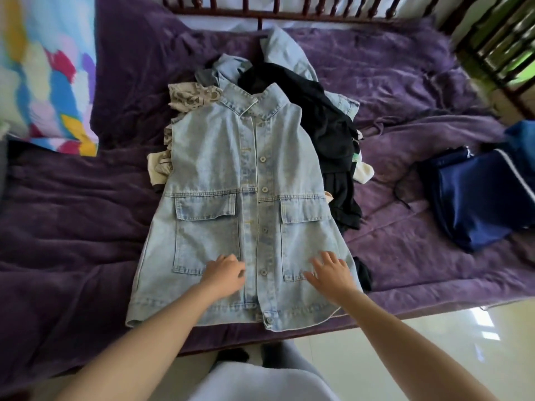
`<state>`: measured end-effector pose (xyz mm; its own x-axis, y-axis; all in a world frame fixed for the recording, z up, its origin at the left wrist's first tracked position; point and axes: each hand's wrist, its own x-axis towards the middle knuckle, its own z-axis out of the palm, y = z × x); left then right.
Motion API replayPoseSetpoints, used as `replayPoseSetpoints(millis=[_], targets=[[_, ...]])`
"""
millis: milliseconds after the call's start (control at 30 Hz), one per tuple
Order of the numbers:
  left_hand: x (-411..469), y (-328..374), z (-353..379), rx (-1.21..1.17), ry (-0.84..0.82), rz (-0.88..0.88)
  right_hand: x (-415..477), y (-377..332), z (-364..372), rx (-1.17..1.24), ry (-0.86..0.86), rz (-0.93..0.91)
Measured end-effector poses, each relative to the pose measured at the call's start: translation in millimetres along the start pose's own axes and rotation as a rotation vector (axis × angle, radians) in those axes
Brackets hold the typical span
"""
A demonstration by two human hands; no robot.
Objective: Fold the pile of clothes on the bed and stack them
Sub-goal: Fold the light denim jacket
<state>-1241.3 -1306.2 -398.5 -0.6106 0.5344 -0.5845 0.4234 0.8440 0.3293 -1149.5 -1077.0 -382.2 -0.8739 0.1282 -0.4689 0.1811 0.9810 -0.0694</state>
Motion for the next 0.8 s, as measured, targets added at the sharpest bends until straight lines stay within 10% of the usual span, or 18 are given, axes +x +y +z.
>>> replayPoseSetpoints(millis=[467,800], targets=[[120,65,-137,-0.217,0.361,-0.138,136,74,-121,0.109,0.102,-0.054],[224,60,-214,-0.218,0.460,-0.155,292,87,-182,0.770,0.056,0.213]])
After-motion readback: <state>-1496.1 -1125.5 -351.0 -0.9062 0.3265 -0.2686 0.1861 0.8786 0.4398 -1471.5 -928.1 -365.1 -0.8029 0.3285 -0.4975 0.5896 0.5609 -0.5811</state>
